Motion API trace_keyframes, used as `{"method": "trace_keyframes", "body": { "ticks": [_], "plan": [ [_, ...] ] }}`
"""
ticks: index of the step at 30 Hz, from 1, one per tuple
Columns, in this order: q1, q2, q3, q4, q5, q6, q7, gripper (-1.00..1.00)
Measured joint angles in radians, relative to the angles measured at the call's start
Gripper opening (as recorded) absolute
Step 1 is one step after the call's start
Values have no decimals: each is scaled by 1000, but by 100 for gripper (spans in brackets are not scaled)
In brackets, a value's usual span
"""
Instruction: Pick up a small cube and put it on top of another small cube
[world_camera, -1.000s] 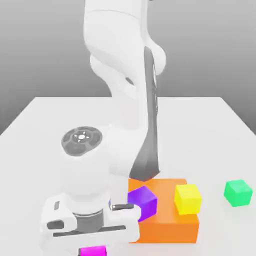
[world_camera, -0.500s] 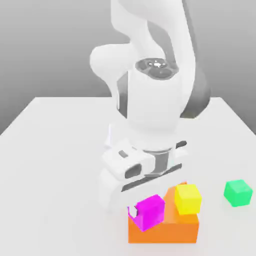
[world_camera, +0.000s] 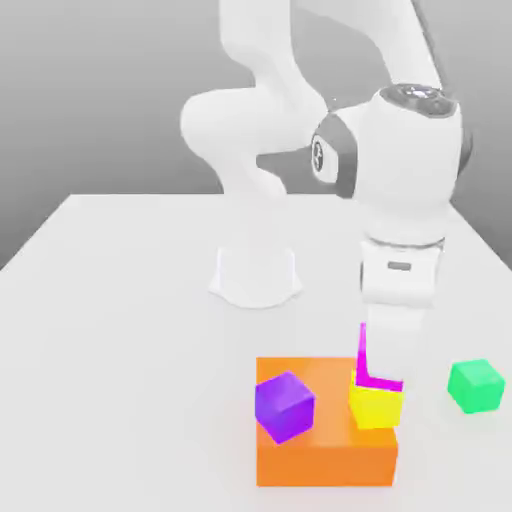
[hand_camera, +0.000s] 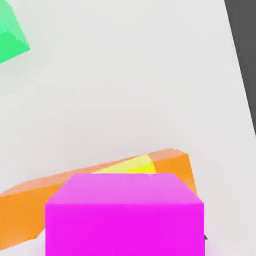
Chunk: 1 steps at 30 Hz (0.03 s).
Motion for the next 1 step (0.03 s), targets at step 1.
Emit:
{"method": "trace_keyframes", "body": {
  "ticks": [1],
  "plan": [
    [0, 0, 0, 0, 0, 0, 0, 100]
  ]
}}
